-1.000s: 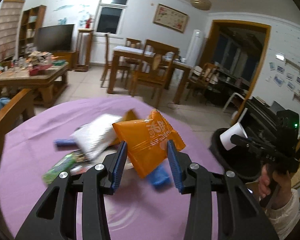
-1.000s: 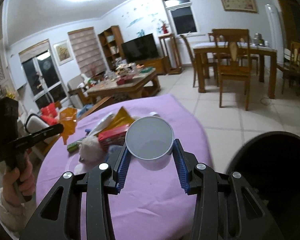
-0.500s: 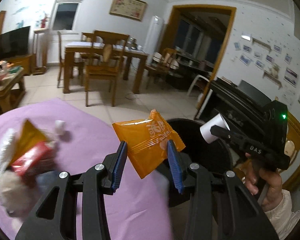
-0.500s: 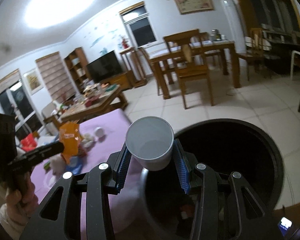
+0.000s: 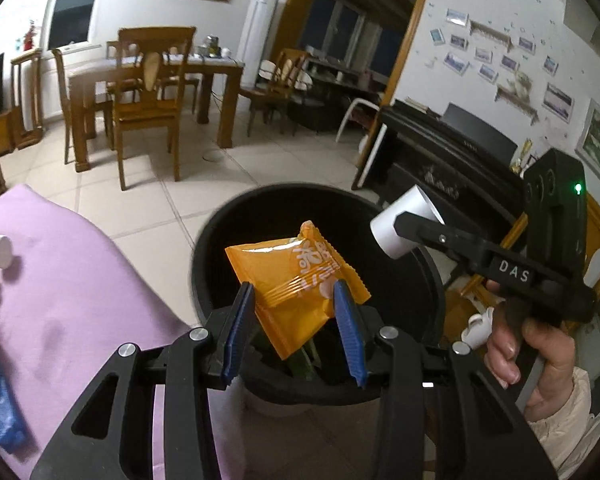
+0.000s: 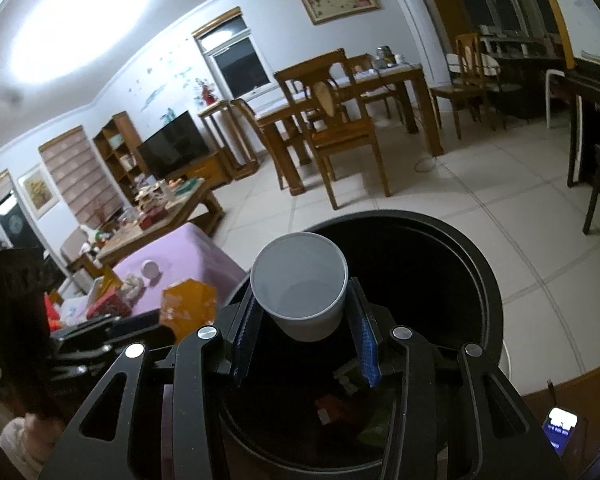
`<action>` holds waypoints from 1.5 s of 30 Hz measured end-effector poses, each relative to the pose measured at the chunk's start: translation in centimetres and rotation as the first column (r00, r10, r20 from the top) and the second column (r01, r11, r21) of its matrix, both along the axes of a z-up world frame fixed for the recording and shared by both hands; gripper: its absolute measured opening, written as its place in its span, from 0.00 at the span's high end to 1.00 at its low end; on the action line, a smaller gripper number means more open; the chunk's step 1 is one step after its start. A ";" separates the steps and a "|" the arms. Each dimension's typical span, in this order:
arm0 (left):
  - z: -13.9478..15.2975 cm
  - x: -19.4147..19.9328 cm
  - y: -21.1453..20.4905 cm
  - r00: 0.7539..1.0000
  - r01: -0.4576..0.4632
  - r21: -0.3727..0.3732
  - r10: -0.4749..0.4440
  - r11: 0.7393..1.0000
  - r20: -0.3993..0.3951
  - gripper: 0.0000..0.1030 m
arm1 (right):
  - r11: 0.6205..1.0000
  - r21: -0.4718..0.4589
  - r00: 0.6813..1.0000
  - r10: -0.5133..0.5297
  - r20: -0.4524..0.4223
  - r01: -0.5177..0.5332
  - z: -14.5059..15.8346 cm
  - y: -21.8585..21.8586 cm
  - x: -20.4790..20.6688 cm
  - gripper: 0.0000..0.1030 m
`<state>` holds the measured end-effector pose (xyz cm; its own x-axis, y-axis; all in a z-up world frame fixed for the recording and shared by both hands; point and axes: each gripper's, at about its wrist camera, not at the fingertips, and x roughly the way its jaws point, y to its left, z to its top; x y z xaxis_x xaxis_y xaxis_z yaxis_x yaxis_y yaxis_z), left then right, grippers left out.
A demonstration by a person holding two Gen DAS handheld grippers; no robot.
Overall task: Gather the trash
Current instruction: 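Carry the bag and cup to the bin and open both tools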
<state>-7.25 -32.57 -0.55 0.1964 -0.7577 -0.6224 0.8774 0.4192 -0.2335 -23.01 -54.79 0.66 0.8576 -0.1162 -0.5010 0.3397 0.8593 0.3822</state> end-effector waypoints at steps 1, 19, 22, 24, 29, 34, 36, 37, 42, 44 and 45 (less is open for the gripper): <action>-0.3 -0.2 -0.4 1.000 0.009 0.011 -0.009 1.000 0.001 0.60 | 1.000 0.006 1.000 -0.005 -0.002 0.005 -0.3 -0.2 -0.1 0.59; -1.5 -1.8 -2.5 0.999 0.044 0.066 -0.045 0.997 0.004 0.60 | 0.998 0.055 0.999 -0.033 -0.034 0.035 -2.7 -1.1 0.5 0.59; -1.6 -1.8 -2.7 0.999 0.050 0.073 -0.050 0.996 0.007 0.60 | 0.998 0.058 0.999 -0.037 -0.040 0.040 -2.9 -1.2 0.6 0.59; -1.6 -2.1 -2.9 0.998 0.057 0.086 -0.059 0.995 0.016 0.58 | 0.997 0.065 0.998 -0.044 -0.048 0.047 -3.0 -1.1 0.8 0.48; -0.4 -3.0 -2.3 0.993 0.010 0.067 -0.018 0.998 0.121 0.05 | 0.994 0.092 0.998 -0.063 -0.020 0.064 -2.8 -1.1 0.3 0.19; 0.9 -3.7 -1.5 0.986 -0.001 0.049 -0.007 0.999 0.165 0.05 | 0.994 0.087 0.998 -0.066 -0.002 0.066 -2.4 -0.5 0.0 0.15; 1.1 -3.8 -1.1 0.986 -0.006 0.042 -0.001 0.999 0.169 0.05 | 0.995 0.083 0.998 -0.062 -0.002 0.062 -2.3 -0.3 0.1 0.15; 1.3 -3.7 -0.7 0.986 -0.011 0.036 0.005 0.999 0.168 0.05 | 0.995 0.080 0.998 -0.058 -0.003 0.059 -2.2 -0.1 0.1 0.15; 1.9 -3.4 1.1 0.985 -0.043 0.012 0.040 0.999 0.167 0.05 | 0.997 0.065 1.000 -0.031 -0.005 0.031 -1.5 1.0 0.9 0.15; 2.3 -3.0 2.5 0.984 -0.067 -0.004 0.066 0.998 0.165 0.05 | 0.998 0.059 1.000 -0.016 -0.003 0.016 -1.3 1.6 1.3 0.15; 2.4 -2.8 3.2 0.983 -0.079 -0.010 0.079 0.997 0.163 0.05 | 0.998 0.055 1.000 -0.001 -0.004 0.002 -1.1 2.1 1.7 0.15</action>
<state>-10.02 -29.38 1.81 0.3541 -0.7381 -0.5743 0.8680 0.4880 -0.0919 -21.34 -52.66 -0.46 0.8557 -0.0894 -0.5098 0.3424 0.8364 0.4281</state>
